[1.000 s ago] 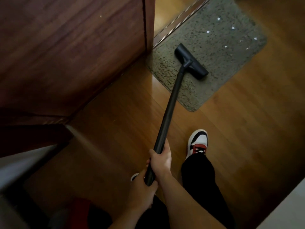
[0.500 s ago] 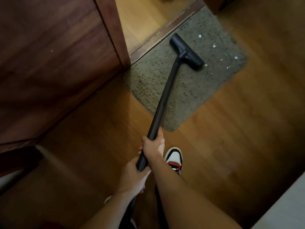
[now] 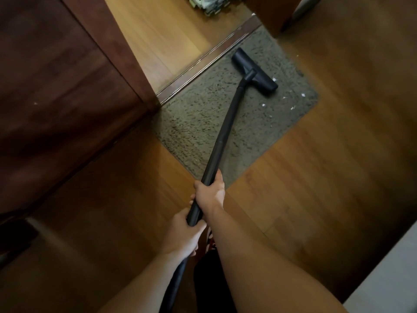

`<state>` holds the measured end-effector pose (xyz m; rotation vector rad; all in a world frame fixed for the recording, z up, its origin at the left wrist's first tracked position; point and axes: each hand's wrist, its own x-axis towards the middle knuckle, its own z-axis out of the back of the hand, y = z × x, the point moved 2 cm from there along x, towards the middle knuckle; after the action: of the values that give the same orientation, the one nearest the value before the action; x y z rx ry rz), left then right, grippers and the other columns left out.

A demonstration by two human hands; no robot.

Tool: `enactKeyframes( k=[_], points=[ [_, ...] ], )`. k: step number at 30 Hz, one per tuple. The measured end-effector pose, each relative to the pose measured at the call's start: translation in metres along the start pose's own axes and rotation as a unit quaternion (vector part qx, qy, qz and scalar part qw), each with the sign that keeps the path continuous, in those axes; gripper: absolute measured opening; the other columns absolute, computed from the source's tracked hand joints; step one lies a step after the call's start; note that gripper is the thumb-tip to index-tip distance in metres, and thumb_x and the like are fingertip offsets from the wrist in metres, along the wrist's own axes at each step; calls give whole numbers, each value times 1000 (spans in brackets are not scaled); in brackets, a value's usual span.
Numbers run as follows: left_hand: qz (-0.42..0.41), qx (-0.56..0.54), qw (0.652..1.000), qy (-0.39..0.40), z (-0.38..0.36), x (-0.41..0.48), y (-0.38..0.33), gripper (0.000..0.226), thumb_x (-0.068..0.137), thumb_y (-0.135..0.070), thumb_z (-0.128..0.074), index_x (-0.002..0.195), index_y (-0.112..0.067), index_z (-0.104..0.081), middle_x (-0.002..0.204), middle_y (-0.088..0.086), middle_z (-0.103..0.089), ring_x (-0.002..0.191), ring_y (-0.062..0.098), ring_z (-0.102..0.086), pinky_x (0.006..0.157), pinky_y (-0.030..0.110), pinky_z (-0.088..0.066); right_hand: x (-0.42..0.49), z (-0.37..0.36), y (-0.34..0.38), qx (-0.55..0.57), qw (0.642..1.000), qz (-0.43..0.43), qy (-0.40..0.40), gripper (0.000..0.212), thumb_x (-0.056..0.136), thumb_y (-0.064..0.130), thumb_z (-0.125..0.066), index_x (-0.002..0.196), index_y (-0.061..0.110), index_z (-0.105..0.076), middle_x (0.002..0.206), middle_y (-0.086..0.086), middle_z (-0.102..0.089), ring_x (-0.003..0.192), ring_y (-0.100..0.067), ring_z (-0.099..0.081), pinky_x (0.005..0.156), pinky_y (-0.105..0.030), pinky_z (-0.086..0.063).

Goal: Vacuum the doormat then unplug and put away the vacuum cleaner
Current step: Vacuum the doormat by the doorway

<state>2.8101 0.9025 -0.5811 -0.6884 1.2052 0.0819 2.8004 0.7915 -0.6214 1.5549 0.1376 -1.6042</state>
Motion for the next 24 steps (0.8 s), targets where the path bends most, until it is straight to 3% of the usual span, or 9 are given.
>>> enactKeyframes(
  k=[3,11,17,20,22,24],
  points=[
    [-1,5,1000,4,0,-1,1,6,91,-20,-65,88,-15,-62,74,25,-67,42,23,-54,42,28,-46,-2,1,-2,0,1000,-4,-12,76,96,7,-61,159,26,-25,92,-9,-62,40,-7,-59,45,-26,-53],
    [2,25,999,22,22,-29,55,9,92,-23,-65,89,-14,-63,70,17,-67,45,23,-56,43,27,-47,-36,-24,-52,5,999,-22,-23,76,95,8,-62,158,30,-25,96,-10,-64,43,-10,-60,48,-28,-55],
    [-8,28,1000,3,61,-62,104,8,90,-23,-69,92,-15,-68,80,17,-71,75,35,-69,56,31,-52,-83,-64,-92,21,999,-32,-5,79,96,9,-63,159,35,-23,107,-12,-65,47,-10,-61,50,-28,-55],
    [9,0,1000,23,83,-76,128,9,91,-18,-68,95,-9,-66,71,22,-65,53,33,-60,49,30,-46,-110,-84,-107,43,998,-50,13,84,98,7,-61,162,35,-16,100,-6,-63,49,-12,-60,47,-25,-54],
    [28,2,999,34,96,-86,141,10,92,-16,-67,94,-7,-64,55,9,-61,38,19,-51,39,27,-41,-128,-95,-115,59,996,-57,19,85,98,6,-61,163,35,-13,97,-1,-60,52,-13,-60,47,-25,-55],
    [41,12,998,42,108,-94,152,10,92,-16,-68,94,-7,-64,52,5,-59,36,17,-48,37,26,-38,-141,-105,-123,68,995,-65,23,86,98,8,-61,163,35,-12,99,3,-58,55,-14,-63,51,-26,-58]
  ],
)
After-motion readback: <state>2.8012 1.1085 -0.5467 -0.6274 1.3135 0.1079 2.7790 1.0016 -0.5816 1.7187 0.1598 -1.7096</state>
